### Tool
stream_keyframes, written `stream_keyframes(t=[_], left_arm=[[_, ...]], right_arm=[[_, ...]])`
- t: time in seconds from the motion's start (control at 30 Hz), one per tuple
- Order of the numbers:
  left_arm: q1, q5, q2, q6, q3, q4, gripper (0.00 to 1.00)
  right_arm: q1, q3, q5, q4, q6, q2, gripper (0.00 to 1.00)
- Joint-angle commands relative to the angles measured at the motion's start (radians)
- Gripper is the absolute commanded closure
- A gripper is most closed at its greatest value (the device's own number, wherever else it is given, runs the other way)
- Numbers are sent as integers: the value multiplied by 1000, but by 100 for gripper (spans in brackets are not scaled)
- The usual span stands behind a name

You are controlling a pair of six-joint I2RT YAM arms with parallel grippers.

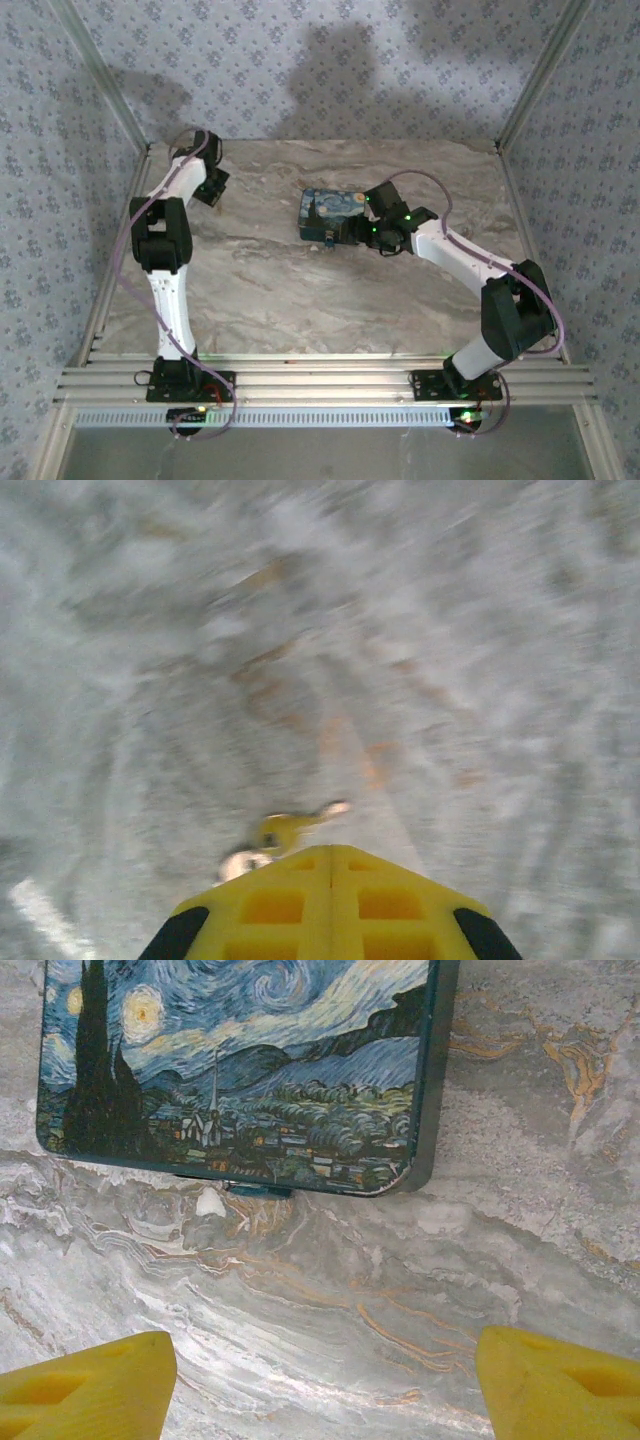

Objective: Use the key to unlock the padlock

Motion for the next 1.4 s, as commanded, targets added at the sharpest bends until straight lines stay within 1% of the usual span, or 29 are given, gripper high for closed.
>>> stream_keyframes(t=[0.0,0.13,0.17,0.27,0.33,0.4,0.53,0.77,0.97,1.07,1.27,1.37], left_arm=[[8,31,38,40,87,-48,100],[8,22,45,56,102,-60,100],[9,18,49,56,100,-68,98],[18,36,59,59,81,-85,75],[21,49,66,70,67,-91,67],[22,51,79,82,65,-101,63],[28,59,106,100,58,-109,62],[28,85,125,118,37,-108,63],[23,85,97,138,9,-103,65],[21,81,71,147,-46,-94,64],[14,82,42,172,-92,-83,64],[12,94,38,181,-111,-74,67]], right_arm=[[1,-11,24,-21,12,-25,20],[-3,-5,18,-16,12,-14,20],[-3,-1,14,-15,12,-10,20],[0,5,10,-17,13,-5,20],[2,3,9,-16,15,-7,20],[4,2,12,-18,14,-9,20],[11,-3,16,-21,14,-17,20],[16,-17,28,-25,13,-39,20],[24,-18,31,-24,41,-47,20],[31,-18,33,-24,42,-48,20],[50,-20,48,-31,48,-56,20],[60,-23,56,-32,53,-63,20]])
